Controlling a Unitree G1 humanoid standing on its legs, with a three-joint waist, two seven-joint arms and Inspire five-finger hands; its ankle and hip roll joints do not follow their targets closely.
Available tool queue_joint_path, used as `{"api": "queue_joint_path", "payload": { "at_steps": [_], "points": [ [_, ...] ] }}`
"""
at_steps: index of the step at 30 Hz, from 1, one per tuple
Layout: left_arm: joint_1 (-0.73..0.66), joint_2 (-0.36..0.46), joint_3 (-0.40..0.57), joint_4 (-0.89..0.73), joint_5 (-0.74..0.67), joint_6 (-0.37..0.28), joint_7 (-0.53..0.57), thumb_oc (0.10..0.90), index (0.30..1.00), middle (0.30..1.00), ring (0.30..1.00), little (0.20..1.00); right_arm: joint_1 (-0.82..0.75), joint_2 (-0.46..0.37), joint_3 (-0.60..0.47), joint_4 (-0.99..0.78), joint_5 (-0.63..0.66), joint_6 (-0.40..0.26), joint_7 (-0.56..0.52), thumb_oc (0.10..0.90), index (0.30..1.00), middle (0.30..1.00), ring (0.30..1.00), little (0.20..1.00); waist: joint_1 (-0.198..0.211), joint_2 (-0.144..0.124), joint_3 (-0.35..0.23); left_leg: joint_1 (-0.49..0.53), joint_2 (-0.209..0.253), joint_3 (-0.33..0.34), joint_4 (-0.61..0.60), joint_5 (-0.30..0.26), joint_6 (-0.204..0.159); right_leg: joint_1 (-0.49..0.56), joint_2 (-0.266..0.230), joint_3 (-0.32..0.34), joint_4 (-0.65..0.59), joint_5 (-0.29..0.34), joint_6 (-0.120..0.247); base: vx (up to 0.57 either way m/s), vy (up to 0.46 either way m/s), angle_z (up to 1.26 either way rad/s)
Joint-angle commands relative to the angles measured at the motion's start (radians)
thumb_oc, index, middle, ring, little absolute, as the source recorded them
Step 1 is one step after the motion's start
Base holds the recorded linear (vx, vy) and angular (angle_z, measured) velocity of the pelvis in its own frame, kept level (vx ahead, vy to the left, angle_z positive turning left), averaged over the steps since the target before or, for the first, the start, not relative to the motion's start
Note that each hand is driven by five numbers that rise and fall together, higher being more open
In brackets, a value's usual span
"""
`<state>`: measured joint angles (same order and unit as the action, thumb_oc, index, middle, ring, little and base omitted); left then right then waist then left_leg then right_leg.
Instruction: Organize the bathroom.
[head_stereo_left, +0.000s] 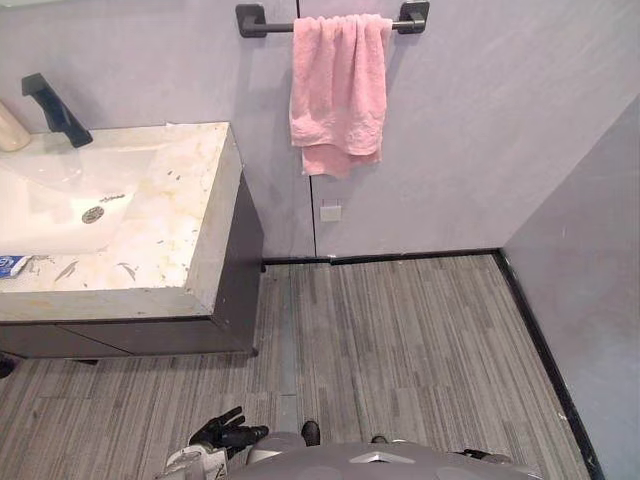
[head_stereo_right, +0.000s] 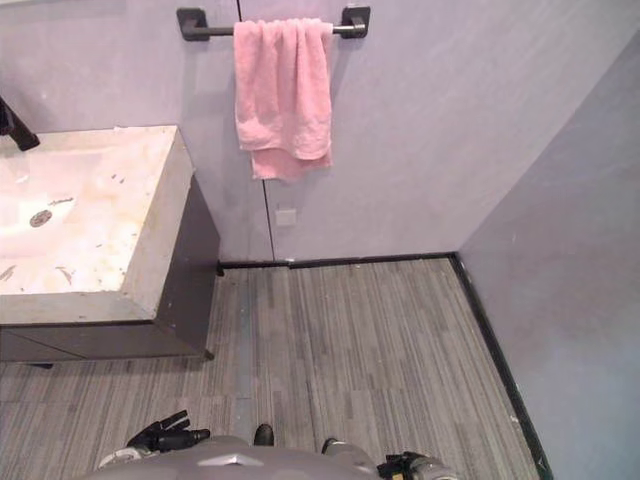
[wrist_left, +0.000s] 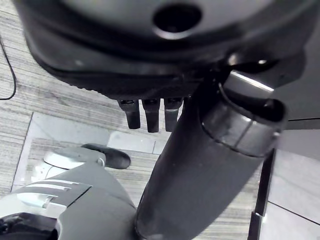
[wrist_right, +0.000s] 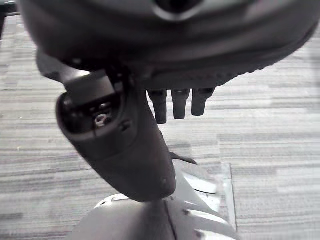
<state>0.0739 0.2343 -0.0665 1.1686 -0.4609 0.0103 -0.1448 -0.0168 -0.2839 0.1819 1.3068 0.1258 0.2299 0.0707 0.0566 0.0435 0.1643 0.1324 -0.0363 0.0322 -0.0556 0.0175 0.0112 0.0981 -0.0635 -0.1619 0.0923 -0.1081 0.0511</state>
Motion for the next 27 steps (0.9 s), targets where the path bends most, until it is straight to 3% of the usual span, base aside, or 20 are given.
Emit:
{"api": "queue_joint_path", "payload": {
  "at_steps": [1,4,7,9,11,12,13,14,16,20,24,27],
  "points": [
    [0.011,0.023,-0.001,0.032,0.056,0.034,-0.014,0.8,0.9,0.9,0.9,0.9,0.008,-0.005,0.011,0.057,-0.014,0.123,0.037,0.8,0.9,0.9,0.9,0.9,0.014,-0.021,0.009,-0.056,-0.043,0.023,0.127,-0.112,0.03,-0.083,-0.173,-0.022,0.069,0.115,0.132,0.03,0.08,-0.03],
    [0.001,0.029,-0.003,0.017,0.066,0.05,-0.017,0.8,0.9,0.9,0.9,0.9,-0.003,-0.024,-0.027,0.083,-0.001,0.196,0.049,0.8,0.9,0.9,0.9,0.9,0.016,-0.01,0.029,-0.07,-0.061,0.024,0.165,-0.128,0.047,-0.122,-0.221,-0.009,0.172,0.162,0.122,0.03,0.121,-0.02],
    [-0.002,0.039,-0.008,0.014,0.078,0.053,-0.019,0.8,0.9,0.9,0.9,0.9,-0.003,-0.045,-0.045,0.089,0.002,0.181,0.062,0.8,0.9,0.9,0.9,0.9,0.012,0.016,0.053,-0.079,-0.07,0.019,0.198,-0.143,0.064,-0.204,-0.234,0.012,0.374,0.204,0.096,0.03,0.128,-0.11],
    [-0.004,0.045,-0.008,0.008,0.062,0.062,-0.011,0.8,0.9,0.9,0.9,0.9,0.0,-0.05,-0.047,0.087,0.004,0.17,0.059,0.8,0.9,0.9,0.9,0.9,0.003,0.013,0.068,-0.075,-0.08,0.014,0.218,-0.161,0.065,-0.253,-0.233,0.016,0.399,0.243,0.096,0.08,0.013,-0.13],
    [-0.009,0.051,-0.01,0.003,0.051,0.07,-0.003,0.8,0.9,0.9,0.9,0.9,0.011,-0.051,-0.045,0.089,-0.011,0.159,0.076,0.8,0.9,0.9,0.9,0.9,-0.012,-0.01,0.086,-0.068,-0.101,0.004,0.251,-0.193,0.057,-0.286,-0.234,0.009,0.28,0.278,0.11,0.15,-0.089,-0.07],
    [-0.009,0.051,-0.01,0.003,0.051,0.07,-0.003,0.8,0.9,0.9,0.9,0.9,0.011,-0.051,-0.045,0.089,-0.011,0.159,0.076,0.8,0.9,0.9,0.9,0.9,-0.012,-0.01,0.086,-0.068,-0.101,0.004,0.251,-0.193,0.057,-0.286,-0.234,0.009,0.28,0.278,0.11,0.23,-0.174,-0.07],
    [-0.009,0.053,-0.012,0.003,0.041,0.069,0.008,0.8,0.9,0.9,0.9,0.9,0.021,-0.049,-0.05,0.091,-0.024,0.153,0.081,0.8,0.9,0.9,0.9,0.9,-0.023,-0.028,0.097,-0.063,-0.116,-0.006,0.283,-0.227,0.047,-0.289,-0.236,-0.004,0.142,0.282,0.119,0.4,-0.362,-0.01],
    [-0.004,0.063,-0.003,-0.007,0.033,0.069,0.017,0.8,0.9,0.9,0.9,0.9,0.026,-0.045,-0.055,0.092,-0.036,0.164,0.105,0.8,0.9,0.9,0.9,0.9,-0.034,-0.052,0.111,-0.053,-0.122,-0.01,0.331,-0.285,0.028,-0.297,-0.255,-0.008,-0.082,0.308,0.145,0.49,-0.456,0.07],
    [0.007,0.078,0.006,-0.022,0.037,0.078,0.019,0.8,0.9,0.9,0.9,0.9,0.034,-0.038,-0.059,0.083,-0.053,0.173,0.119,0.8,0.9,0.9,0.9,0.9,-0.034,-0.056,0.124,-0.046,-0.102,-0.004,0.365,-0.317,0.018,-0.29,-0.281,-0.019,-0.168,0.341,0.162,0.4,-0.399,0.34],
    [0.035,0.088,0.022,-0.036,0.054,0.099,0.024,0.8,0.9,0.9,0.9,0.9,0.047,-0.023,-0.056,0.066,-0.071,0.184,0.146,0.8,0.9,0.9,0.9,0.9,-0.035,-0.061,0.14,-0.02,-0.029,-0.005,0.422,-0.366,-0.008,-0.294,-0.349,-0.026,-0.09,0.348,0.172,0.36,-0.329,0.28],
    [0.084,0.063,0.052,-0.029,0.053,0.088,0.009,0.8,0.9,0.9,0.9,0.9,0.061,0.009,-0.028,0.059,-0.109,0.165,0.147,0.8,0.9,0.9,0.9,0.9,-0.045,-0.05,0.104,0.039,0.035,-0.002,0.388,-0.351,-0.043,-0.295,-0.309,-0.012,0.008,0.292,0.183,0.4,-0.301,-0.02],
    [0.091,0.064,0.064,-0.031,0.053,0.081,-0.025,0.8,0.9,0.9,0.9,0.9,0.06,0.023,-0.016,0.053,-0.099,0.174,0.146,0.8,0.9,0.9,0.9,0.9,-0.045,-0.046,0.085,0.032,0.069,-0.003,0.392,-0.271,-0.061,-0.298,-0.265,-0.019,0.031,0.266,0.17,0.26,-0.241,0.19]
  ]
}}
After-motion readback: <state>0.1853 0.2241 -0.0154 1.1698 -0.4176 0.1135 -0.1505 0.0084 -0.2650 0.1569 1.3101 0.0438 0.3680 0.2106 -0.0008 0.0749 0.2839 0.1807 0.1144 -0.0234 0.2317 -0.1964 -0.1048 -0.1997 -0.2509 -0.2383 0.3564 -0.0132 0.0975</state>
